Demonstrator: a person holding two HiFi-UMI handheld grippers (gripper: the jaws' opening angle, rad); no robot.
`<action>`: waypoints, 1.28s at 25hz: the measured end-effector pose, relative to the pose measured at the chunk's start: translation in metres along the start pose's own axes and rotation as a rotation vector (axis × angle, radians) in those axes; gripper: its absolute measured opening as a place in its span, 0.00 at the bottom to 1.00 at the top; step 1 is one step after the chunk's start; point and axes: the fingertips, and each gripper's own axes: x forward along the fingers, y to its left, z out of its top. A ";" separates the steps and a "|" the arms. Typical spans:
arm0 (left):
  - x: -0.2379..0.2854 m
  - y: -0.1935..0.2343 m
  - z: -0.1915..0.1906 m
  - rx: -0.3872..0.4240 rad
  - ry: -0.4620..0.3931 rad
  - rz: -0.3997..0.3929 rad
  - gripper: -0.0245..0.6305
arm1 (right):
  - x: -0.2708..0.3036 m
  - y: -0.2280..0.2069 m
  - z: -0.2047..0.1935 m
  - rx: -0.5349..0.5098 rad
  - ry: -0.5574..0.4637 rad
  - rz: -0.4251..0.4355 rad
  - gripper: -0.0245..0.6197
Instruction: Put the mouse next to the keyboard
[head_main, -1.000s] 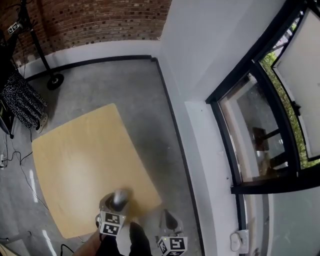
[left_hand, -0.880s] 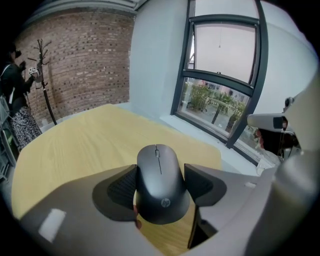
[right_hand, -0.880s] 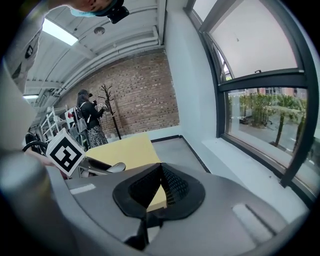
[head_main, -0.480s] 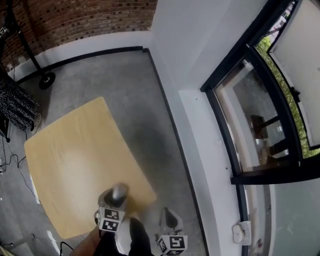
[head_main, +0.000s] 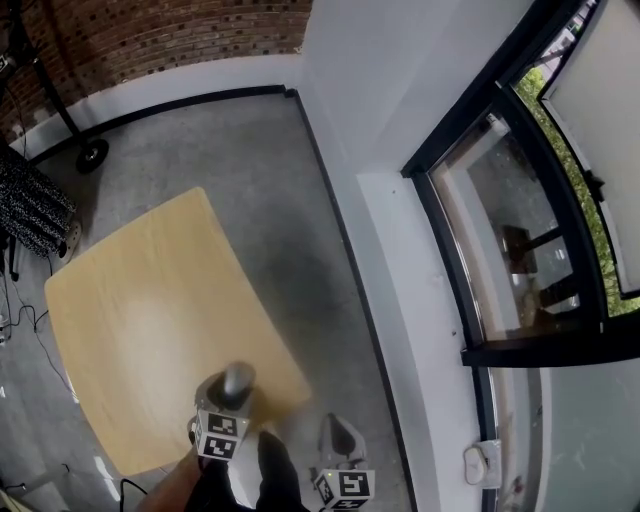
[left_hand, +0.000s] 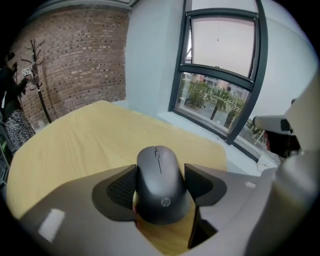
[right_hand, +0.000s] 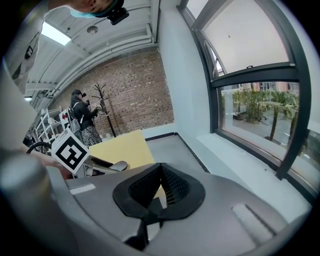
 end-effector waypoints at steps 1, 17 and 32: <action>0.000 0.000 0.000 0.002 -0.003 -0.002 0.50 | 0.001 0.000 0.000 -0.001 0.001 0.003 0.06; -0.020 -0.006 0.020 0.081 -0.060 0.009 0.49 | 0.002 0.009 0.016 -0.030 -0.016 0.041 0.06; -0.114 0.040 0.068 -0.030 -0.302 0.182 0.14 | 0.007 0.079 0.075 -0.121 -0.109 0.210 0.06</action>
